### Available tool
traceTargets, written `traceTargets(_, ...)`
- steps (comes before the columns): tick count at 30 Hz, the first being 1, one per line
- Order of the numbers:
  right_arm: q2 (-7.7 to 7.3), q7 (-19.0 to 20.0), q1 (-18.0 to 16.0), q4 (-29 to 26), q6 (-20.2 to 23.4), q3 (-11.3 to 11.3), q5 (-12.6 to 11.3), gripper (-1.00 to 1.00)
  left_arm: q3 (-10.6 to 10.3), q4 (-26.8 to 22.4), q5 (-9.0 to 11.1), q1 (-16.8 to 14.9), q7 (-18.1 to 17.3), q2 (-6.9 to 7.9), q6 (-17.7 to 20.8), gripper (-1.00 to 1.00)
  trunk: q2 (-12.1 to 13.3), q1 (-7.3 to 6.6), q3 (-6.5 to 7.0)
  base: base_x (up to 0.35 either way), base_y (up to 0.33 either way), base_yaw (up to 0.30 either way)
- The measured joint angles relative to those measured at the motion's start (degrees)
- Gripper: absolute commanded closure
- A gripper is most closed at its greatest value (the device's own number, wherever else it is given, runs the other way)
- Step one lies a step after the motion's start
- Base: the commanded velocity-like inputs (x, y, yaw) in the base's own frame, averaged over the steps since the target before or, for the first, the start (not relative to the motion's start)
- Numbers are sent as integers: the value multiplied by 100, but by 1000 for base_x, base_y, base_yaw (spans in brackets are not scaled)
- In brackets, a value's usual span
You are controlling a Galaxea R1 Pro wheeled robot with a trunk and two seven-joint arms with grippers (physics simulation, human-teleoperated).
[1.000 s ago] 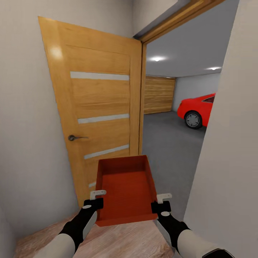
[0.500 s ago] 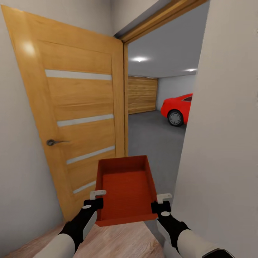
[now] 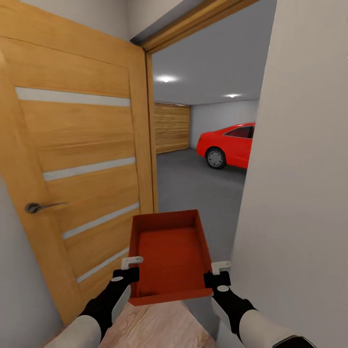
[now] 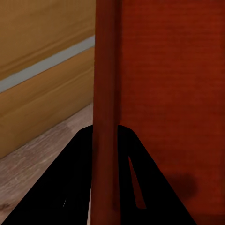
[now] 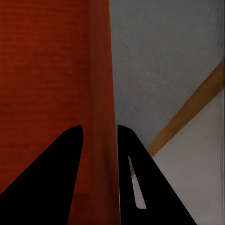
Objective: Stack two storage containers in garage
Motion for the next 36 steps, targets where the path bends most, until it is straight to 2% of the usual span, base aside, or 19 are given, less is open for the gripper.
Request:
traceTargets(7,-1,-1,-1,-1,1,-1,3,100,1,1,-3,0,3,-3,-2,100,0,1,0,43,37,-288)
traceTargets(14,4,1,0,-1,-3,-9,4,100,4,1,-7,-4,-5,3,2,100,0,0,0,178,210,-271)
traceTargets(36,-2,12,-1,3,-2,-6,3,100,-1,-2,-1,0,12,-3,3,100,0,0,0,204,260,-7)
